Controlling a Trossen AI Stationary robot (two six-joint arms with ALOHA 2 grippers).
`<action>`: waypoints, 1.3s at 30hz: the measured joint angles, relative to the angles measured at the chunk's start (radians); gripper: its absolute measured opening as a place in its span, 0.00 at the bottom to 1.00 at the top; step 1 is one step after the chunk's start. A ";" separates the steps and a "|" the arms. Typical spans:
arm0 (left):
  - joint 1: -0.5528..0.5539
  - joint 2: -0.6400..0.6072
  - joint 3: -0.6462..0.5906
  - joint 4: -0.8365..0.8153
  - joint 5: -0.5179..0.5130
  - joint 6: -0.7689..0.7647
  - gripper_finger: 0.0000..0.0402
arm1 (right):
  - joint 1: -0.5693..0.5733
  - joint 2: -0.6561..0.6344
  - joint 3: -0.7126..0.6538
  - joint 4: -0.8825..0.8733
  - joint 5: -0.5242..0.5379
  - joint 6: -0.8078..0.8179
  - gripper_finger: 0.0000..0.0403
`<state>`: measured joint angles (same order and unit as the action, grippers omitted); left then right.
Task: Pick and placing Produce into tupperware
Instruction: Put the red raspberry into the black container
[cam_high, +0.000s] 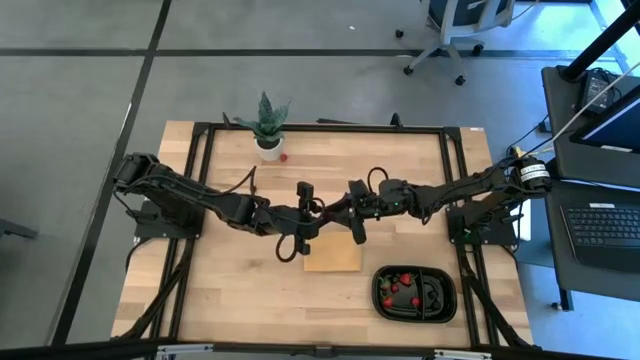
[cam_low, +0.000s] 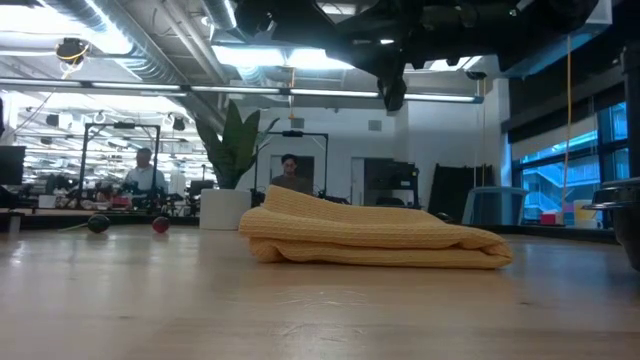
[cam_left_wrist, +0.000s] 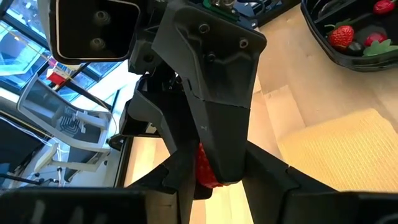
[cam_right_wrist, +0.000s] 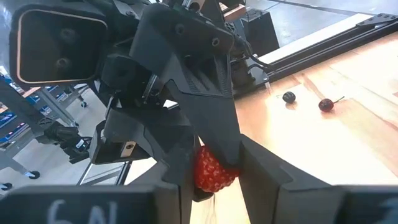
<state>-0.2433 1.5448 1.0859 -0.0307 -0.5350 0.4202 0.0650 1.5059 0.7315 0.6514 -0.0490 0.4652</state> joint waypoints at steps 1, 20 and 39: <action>0.000 0.000 0.000 0.000 0.000 0.001 0.27 | 0.000 0.000 0.000 0.000 0.000 0.000 0.25; 0.001 -0.045 0.000 -0.052 -0.111 -0.188 0.57 | 0.001 0.000 0.000 -0.164 -0.005 0.002 0.25; 0.059 -0.057 0.000 -0.367 -0.148 -0.494 0.57 | 0.244 -0.084 0.305 -1.502 -0.002 0.438 0.25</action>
<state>-0.1839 1.4876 1.0863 -0.3976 -0.6832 -0.0735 0.3091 1.4216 1.0366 -0.8510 -0.0507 0.9029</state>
